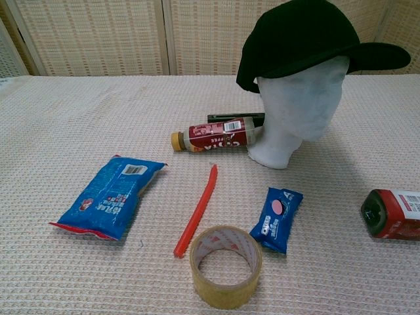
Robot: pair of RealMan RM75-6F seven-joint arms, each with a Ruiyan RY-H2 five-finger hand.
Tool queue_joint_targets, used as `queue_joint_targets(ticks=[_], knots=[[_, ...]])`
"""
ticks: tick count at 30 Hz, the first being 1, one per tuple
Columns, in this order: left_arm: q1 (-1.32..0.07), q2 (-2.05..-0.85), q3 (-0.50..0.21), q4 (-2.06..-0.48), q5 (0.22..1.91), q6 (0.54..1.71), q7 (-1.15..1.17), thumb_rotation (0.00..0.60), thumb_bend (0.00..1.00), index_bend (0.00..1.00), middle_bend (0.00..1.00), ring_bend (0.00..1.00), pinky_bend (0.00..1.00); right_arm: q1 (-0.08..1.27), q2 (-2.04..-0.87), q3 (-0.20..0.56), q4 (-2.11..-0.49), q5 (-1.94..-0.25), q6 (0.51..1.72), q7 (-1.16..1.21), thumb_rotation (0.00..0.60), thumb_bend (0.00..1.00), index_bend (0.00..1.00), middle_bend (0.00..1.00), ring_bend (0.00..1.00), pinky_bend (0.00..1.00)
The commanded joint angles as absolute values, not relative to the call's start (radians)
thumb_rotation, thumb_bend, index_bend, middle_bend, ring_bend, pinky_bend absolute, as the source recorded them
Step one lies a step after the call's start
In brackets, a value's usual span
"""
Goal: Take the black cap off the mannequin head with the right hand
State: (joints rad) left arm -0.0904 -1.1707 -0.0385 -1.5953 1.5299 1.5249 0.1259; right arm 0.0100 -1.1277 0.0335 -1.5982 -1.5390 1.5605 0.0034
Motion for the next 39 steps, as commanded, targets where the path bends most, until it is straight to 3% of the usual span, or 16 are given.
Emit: queue_joint_targets(ticks=[1,13,16,21,25,39], knots=[[-0.090,-1.175,-0.037,-1.595,1.533,1.527,0.129,0.600,0.18,0.10,0.11,0.10,0.16,0.010,-1.129,0.033,-1.596,-1.539,1.558,0.004,0.600,0.05,0.17,0.32,0.34,0.45],[-0.075,-1.172,-0.032,-1.594,1.545,1.550,0.113,0.600,0.18,0.10,0.11,0.10,0.16,0.004,-1.133,0.035,-1.581,-1.574,1.590,0.028,0.600,0.04,0.17,0.32,0.40,0.50],[-0.078,-1.168,-0.034,-1.598,1.548,1.549,0.115,0.600,0.18,0.10,0.11,0.10,0.16,0.009,-1.144,0.040,-1.580,-1.588,1.598,0.025,0.600,0.04,0.17,0.34,0.47,0.59],[-0.080,-1.160,-0.035,-1.606,1.550,1.547,0.111,0.600,0.18,0.10,0.11,0.10,0.16,0.041,-1.160,0.059,-1.597,-1.631,1.604,0.018,0.600,0.04,0.20,0.35,0.69,0.78],[-0.085,-1.156,-0.037,-1.610,1.553,1.541,0.109,0.600,0.18,0.10,0.11,0.10,0.16,0.093,-1.165,0.090,-1.650,-1.658,1.578,-0.003,0.600,0.04,0.22,0.36,0.79,0.86],[-0.086,-1.146,-0.042,-1.602,1.537,1.533,0.085,0.600,0.18,0.10,0.11,0.10,0.16,0.305,-1.282,0.227,-1.765,-1.617,1.420,-0.141,0.600,0.05,0.30,0.40,0.85,0.91]])
